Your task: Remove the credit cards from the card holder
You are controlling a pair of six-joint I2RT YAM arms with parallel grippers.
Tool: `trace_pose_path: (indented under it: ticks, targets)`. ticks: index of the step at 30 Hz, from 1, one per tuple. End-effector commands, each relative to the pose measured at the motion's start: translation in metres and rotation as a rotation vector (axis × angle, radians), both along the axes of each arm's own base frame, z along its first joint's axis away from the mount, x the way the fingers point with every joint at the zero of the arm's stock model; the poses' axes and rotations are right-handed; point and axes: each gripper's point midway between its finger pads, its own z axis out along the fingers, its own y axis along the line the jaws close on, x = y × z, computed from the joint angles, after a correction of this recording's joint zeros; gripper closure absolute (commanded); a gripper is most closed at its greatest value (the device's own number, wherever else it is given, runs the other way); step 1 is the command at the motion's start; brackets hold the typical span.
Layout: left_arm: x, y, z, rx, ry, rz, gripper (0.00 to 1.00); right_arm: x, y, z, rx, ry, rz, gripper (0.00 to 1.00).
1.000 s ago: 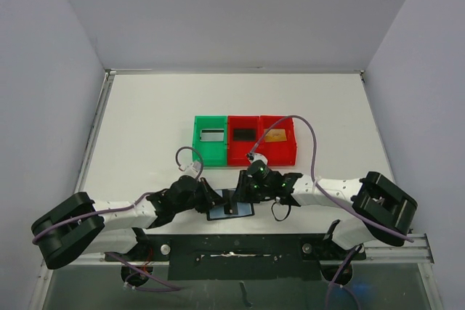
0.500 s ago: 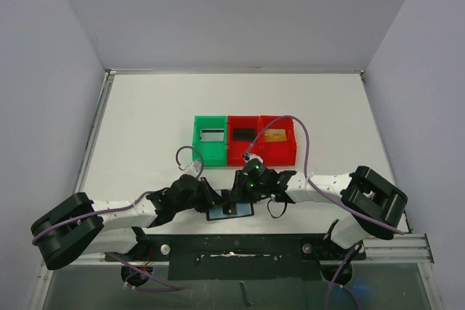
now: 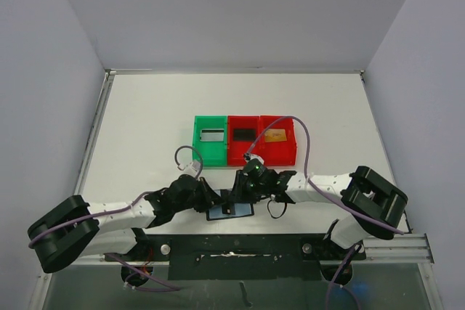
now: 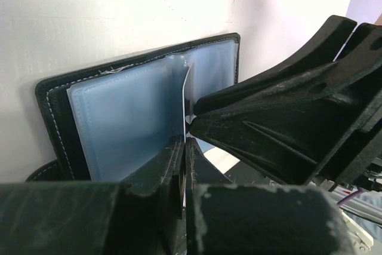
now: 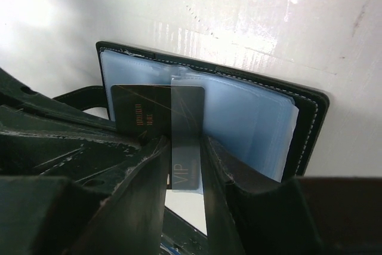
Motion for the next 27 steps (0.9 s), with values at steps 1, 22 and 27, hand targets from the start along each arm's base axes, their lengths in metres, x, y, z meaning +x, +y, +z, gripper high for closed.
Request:
trace_pose_path:
  ticks: [1, 22, 27]
  targets:
    - [0.011, -0.001, 0.027, -0.032, -0.073, 0.027, 1.0, 0.011, -0.011, 0.008, -0.045, -0.068, -0.027, 0.71]
    - [0.008, 0.006, 0.135, -0.246, -0.387, -0.047, 1.0, 0.037, -0.025, 0.128, 0.537, -0.412, -0.069, 0.22]
    - [0.007, -0.001, 0.157, -0.336, -0.441, -0.063, 1.0, 0.026, -0.013, 0.151, 0.664, -0.44, 0.048, 0.27]
